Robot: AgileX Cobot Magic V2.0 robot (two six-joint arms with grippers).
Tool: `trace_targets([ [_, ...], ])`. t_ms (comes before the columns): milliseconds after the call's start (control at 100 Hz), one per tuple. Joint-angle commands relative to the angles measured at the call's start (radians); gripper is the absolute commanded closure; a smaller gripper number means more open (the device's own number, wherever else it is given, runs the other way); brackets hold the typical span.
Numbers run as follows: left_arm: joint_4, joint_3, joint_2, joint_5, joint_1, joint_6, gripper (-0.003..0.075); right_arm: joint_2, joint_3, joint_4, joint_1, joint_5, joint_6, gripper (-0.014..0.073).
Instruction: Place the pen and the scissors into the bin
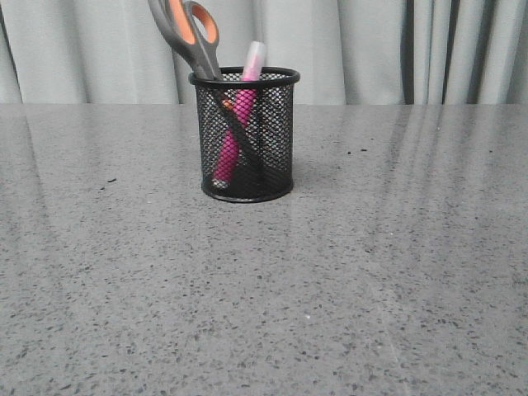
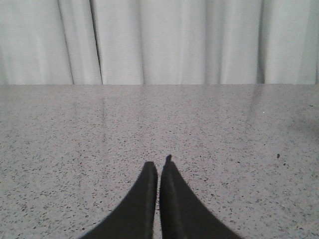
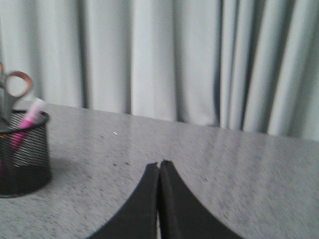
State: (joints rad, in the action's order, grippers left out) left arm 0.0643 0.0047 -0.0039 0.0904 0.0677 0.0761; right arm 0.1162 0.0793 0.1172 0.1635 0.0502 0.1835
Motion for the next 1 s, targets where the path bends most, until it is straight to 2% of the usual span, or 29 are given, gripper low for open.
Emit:
trace_targets([
  [0, 0.003, 0.024, -0.032, -0.068, -0.003, -0.009, 0.0740, -0.009, -0.016, -0.034, -0.053, 0.079, -0.031, 0.0659],
  [190, 0.003, 0.024, -0.032, -0.068, -0.003, -0.009, 0.0740, -0.104, -0.105, -0.041, -0.097, 0.035, -0.031, 0.0659],
  [290, 0.003, 0.024, -0.032, -0.068, -0.003, -0.009, 0.0740, -0.153, -0.103, -0.046, -0.113, -0.071, -0.031, 0.0659],
  [450, 0.003, 0.024, -0.031, -0.068, -0.003, -0.009, 0.0740, -0.151, -0.106, -0.048, -0.113, -0.119, -0.031, 0.0659],
  [990, 0.003, 0.024, -0.031, -0.068, -0.003, -0.009, 0.0740, -0.151, -0.104, -0.048, -0.113, -0.132, -0.029, 0.0659],
])
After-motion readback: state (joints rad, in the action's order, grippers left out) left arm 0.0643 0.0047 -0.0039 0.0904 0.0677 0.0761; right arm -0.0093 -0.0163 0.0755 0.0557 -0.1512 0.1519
